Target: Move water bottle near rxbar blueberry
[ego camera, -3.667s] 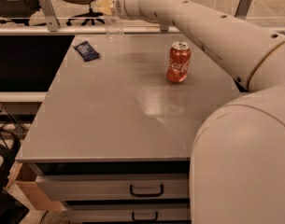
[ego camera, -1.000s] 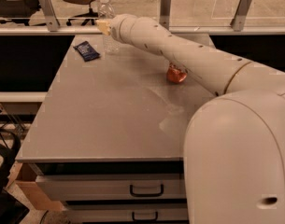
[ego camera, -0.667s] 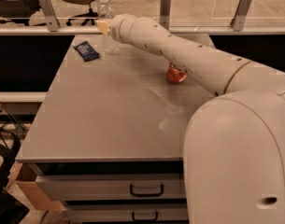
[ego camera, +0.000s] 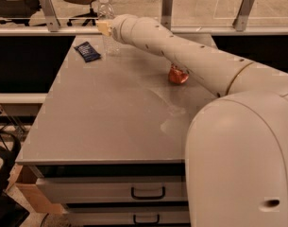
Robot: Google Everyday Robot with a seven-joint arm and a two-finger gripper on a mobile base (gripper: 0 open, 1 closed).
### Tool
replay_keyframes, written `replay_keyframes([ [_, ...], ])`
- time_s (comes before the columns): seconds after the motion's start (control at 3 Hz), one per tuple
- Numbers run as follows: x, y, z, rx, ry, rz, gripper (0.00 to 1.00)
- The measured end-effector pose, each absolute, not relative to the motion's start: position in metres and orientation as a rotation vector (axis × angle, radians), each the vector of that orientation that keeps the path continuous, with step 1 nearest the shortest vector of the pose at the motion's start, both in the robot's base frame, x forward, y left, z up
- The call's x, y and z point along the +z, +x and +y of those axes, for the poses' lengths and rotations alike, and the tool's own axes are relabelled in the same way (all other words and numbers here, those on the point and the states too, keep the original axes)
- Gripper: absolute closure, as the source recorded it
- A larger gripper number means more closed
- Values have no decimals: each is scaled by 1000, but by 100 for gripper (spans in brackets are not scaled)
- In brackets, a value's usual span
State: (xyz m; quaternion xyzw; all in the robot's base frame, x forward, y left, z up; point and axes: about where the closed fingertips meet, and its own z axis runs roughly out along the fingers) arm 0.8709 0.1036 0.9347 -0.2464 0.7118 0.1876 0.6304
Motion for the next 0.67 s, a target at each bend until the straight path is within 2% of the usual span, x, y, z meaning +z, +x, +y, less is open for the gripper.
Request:
replay_keyframes([
  [0.33, 934, 871, 106, 432, -566, 1630, 13],
  [0.67, 933, 870, 108, 434, -568, 1631, 0],
])
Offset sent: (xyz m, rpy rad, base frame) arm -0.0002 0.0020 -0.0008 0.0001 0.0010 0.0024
